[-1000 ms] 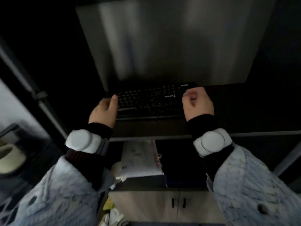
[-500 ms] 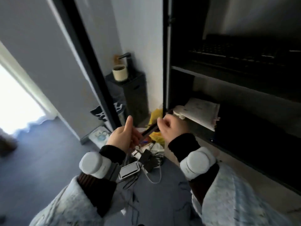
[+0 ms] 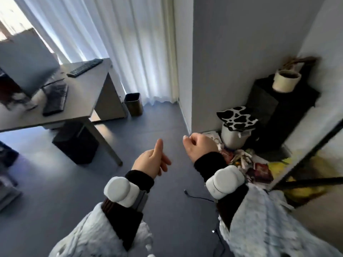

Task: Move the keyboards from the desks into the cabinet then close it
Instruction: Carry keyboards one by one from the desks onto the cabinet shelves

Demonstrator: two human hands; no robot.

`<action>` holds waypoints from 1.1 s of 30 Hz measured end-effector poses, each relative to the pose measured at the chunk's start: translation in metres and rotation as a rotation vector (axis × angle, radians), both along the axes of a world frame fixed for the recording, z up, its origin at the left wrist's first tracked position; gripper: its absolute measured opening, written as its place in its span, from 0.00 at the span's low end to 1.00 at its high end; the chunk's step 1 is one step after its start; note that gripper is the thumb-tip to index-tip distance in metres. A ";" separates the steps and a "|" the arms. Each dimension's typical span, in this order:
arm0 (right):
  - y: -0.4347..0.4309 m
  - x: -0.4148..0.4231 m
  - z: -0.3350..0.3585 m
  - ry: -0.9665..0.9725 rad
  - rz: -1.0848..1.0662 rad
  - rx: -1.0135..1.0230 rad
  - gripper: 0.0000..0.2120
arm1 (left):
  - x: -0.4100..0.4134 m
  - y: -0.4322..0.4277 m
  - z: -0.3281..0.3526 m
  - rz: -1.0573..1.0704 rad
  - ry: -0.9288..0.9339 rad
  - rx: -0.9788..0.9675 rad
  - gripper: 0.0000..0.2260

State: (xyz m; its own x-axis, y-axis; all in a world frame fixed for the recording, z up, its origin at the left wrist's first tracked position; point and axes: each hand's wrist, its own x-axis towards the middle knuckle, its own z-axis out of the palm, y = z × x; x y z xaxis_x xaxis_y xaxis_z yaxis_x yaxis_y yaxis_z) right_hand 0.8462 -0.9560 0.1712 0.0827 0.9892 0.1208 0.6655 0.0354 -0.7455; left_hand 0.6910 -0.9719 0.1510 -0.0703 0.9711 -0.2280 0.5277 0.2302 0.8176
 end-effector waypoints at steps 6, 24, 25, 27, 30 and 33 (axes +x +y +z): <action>0.106 -0.149 -0.001 -0.027 0.077 -0.019 0.21 | -0.149 0.084 -0.003 0.127 -0.024 0.011 0.34; 0.548 -0.301 0.007 -0.069 0.259 -0.023 0.23 | -0.304 0.515 -0.006 0.336 -0.110 -0.007 0.34; 0.578 -0.308 0.010 -0.079 0.271 -0.031 0.22 | -0.313 0.544 -0.003 0.362 -0.109 0.000 0.34; 0.628 -0.324 0.014 -0.073 0.285 -0.046 0.22 | -0.330 0.585 0.001 0.397 -0.106 0.000 0.32; 0.699 -0.350 0.004 -0.078 0.323 -0.066 0.21 | -0.368 0.644 -0.013 0.477 -0.140 -0.015 0.29; 0.774 -0.381 -0.012 -0.104 0.358 -0.113 0.21 | -0.407 0.706 -0.029 0.544 -0.147 -0.024 0.26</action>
State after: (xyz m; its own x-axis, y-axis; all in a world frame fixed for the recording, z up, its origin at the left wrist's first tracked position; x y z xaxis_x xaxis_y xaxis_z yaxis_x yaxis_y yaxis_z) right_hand 0.4656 -0.1817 0.1592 -0.2770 0.9609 -0.0008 0.6982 0.2007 -0.6872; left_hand 0.2836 -0.2657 0.1218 -0.5249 0.7984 -0.2951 0.2084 0.4567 0.8649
